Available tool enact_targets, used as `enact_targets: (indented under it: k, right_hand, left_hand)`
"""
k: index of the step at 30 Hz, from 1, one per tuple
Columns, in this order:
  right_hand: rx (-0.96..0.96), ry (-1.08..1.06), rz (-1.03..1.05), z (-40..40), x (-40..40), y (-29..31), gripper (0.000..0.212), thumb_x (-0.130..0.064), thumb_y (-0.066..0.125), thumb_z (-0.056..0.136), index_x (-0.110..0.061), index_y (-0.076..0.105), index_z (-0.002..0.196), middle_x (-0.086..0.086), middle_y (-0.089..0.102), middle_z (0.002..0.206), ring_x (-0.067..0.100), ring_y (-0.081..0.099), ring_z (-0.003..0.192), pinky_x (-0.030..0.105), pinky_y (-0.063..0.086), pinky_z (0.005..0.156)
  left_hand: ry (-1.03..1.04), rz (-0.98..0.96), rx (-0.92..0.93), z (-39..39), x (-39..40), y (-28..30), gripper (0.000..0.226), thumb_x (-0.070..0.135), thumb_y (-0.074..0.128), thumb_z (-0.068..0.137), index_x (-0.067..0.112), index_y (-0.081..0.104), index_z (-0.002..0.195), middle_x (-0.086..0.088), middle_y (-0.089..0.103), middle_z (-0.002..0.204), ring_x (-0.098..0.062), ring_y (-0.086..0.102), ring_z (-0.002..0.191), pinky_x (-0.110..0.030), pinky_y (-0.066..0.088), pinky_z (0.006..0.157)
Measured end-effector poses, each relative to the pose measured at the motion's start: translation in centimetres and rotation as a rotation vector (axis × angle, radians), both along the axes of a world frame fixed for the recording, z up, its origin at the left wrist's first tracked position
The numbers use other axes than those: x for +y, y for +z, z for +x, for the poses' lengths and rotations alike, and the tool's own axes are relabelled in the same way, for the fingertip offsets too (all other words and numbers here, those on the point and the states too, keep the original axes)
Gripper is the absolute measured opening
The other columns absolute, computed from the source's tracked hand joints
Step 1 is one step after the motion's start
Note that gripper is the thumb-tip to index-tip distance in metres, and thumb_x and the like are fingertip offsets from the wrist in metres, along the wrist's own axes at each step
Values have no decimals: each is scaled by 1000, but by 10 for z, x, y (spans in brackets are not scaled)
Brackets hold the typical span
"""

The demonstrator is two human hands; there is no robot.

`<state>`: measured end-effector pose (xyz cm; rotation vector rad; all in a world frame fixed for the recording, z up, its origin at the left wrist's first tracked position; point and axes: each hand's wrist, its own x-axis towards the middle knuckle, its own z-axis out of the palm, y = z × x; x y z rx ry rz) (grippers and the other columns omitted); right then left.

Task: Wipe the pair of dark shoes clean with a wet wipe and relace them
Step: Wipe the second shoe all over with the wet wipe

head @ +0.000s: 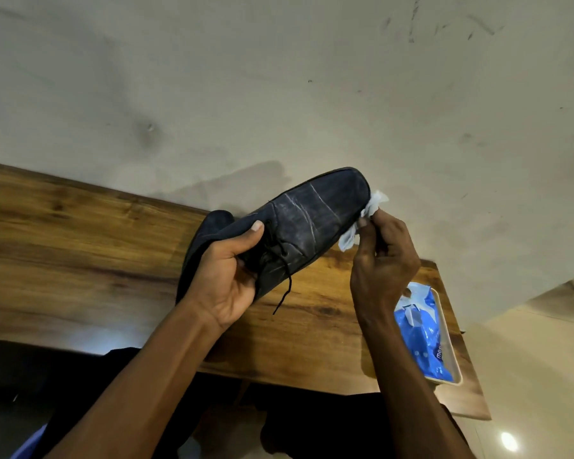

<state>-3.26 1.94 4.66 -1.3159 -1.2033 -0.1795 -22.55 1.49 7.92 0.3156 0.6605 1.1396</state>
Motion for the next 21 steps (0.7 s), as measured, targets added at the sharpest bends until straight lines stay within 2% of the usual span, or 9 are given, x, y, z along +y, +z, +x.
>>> enact_targets:
  k: [2, 5, 8, 10, 15, 19, 21]
  right_hand:
    - [13, -2, 18, -1, 2, 0, 16, -3, 70, 94, 2, 75, 109, 13, 73, 103, 21, 70, 93, 29, 58, 79]
    - [-17, 34, 5, -11, -1, 1, 21, 2, 70, 92, -1, 74, 113, 13, 71, 108, 21, 69, 100, 27, 59, 86]
    - [-81, 83, -57, -28, -10, -4, 27, 8, 70, 89, 0, 74, 114, 14, 69, 108, 18, 67, 101, 13, 53, 90]
    - [-74, 125, -95, -38, -15, -10, 27, 7, 70, 90, -1, 74, 115, 12, 69, 108, 13, 65, 101, 10, 50, 90]
    - [142, 240, -187, -65, -29, -24, 24, 2, 73, 90, -6, 77, 113, 0, 71, 102, 9, 69, 95, 15, 55, 77]
    - [247, 281, -225, -70, -31, -23, 22, -1, 74, 90, -6, 77, 111, 2, 72, 100, 10, 69, 91, 15, 55, 74]
    - [269, 272, -212, -65, -24, -14, 22, -1, 73, 91, -4, 77, 112, 6, 71, 102, 10, 69, 93, 14, 54, 76]
  left_hand:
    - [-32, -6, -31, 5, -1, 0, 24, 14, 55, 95, 4, 69, 112, -15, 73, 115, -30, 69, 110, -45, 52, 99]
    - [-67, -24, -138, 10, -1, -2, 40, 24, 54, 95, 1, 62, 126, -20, 68, 125, -33, 65, 118, -46, 44, 108]
    - [-42, -42, -216, 9, 2, -6, 46, 31, 51, 98, 0, 58, 132, -22, 65, 130, -34, 64, 119, -46, 49, 105]
    - [-12, -49, -258, 8, 4, -7, 47, 35, 48, 101, 0, 57, 133, -22, 65, 129, -34, 63, 120, -48, 50, 100]
    - [75, -53, -298, 2, 9, -10, 49, 39, 48, 101, 2, 58, 132, -22, 64, 131, -34, 60, 125, -46, 45, 109]
    - [85, -69, -309, -3, 12, -12, 47, 38, 47, 101, 2, 60, 130, -22, 65, 128, -35, 62, 122, -47, 48, 105]
    - [65, -71, -303, -3, 11, -11, 45, 37, 46, 102, 2, 62, 126, -22, 67, 125, -35, 65, 116, -48, 52, 99]
